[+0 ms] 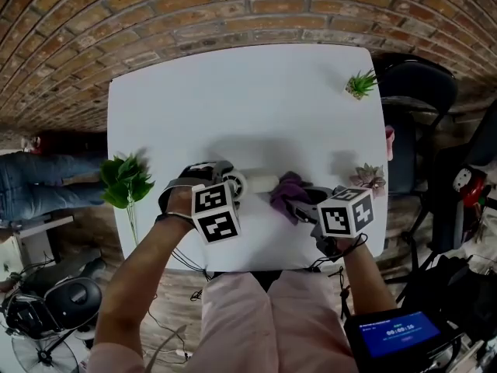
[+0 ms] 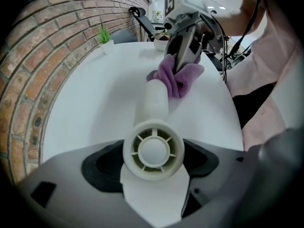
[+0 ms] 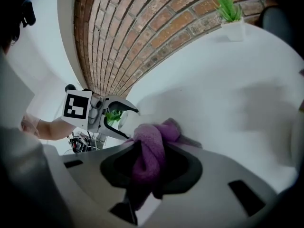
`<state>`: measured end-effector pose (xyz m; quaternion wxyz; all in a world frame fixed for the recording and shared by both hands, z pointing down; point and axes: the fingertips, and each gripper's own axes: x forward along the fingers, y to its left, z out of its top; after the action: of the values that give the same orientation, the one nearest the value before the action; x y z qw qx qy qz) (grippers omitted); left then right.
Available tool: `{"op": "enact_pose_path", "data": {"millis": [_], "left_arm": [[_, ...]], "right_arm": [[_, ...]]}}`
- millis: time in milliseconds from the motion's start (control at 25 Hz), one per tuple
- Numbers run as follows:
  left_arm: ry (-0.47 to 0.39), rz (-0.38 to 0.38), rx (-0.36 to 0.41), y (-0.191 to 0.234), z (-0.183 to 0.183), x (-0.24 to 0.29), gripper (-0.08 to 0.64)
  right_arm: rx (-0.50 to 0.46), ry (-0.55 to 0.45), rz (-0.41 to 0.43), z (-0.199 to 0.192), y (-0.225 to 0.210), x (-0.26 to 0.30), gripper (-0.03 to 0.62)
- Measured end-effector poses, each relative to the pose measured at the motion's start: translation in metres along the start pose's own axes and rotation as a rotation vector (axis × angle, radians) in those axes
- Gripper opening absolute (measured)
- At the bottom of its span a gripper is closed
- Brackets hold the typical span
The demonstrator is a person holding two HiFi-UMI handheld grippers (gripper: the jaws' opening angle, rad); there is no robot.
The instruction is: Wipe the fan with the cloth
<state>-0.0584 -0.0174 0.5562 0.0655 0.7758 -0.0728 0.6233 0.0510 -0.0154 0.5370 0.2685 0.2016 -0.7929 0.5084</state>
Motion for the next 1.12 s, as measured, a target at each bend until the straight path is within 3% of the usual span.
{"op": "enact_pose_path", "data": {"millis": [280,400,560,760,920,1120], "left_arm": [[-0.009,-0.004,0.015,0.0,0.001,0.0,0.374],[0.009,-0.012,0.086,-0.003,0.003,0.0,0.374],[0.061,-0.035,0.239,-0.009,0.01,0.002,0.374],[0.103,-0.063,0.41,-0.014,0.018,0.005,0.374],[0.114,-0.074,0.473,-0.016,0.02,0.005,0.374],[0.109,-0.084,0.489,-0.018,0.021,0.008,0.374]], "right_arm": [[0.008,-0.036,-0.061,0.009,-0.012,-0.011,0.112],[0.009,-0.088,-0.099,0.025,-0.021,-0.022,0.112],[-0.103,-0.066,-0.094,0.044,-0.012,-0.018,0.112],[-0.302,0.043,-0.059,0.05,0.007,0.003,0.114],[-0.364,0.096,-0.03,0.051,0.017,0.019,0.114],[-0.386,0.133,-0.019,0.049,0.02,0.032,0.114]]}}
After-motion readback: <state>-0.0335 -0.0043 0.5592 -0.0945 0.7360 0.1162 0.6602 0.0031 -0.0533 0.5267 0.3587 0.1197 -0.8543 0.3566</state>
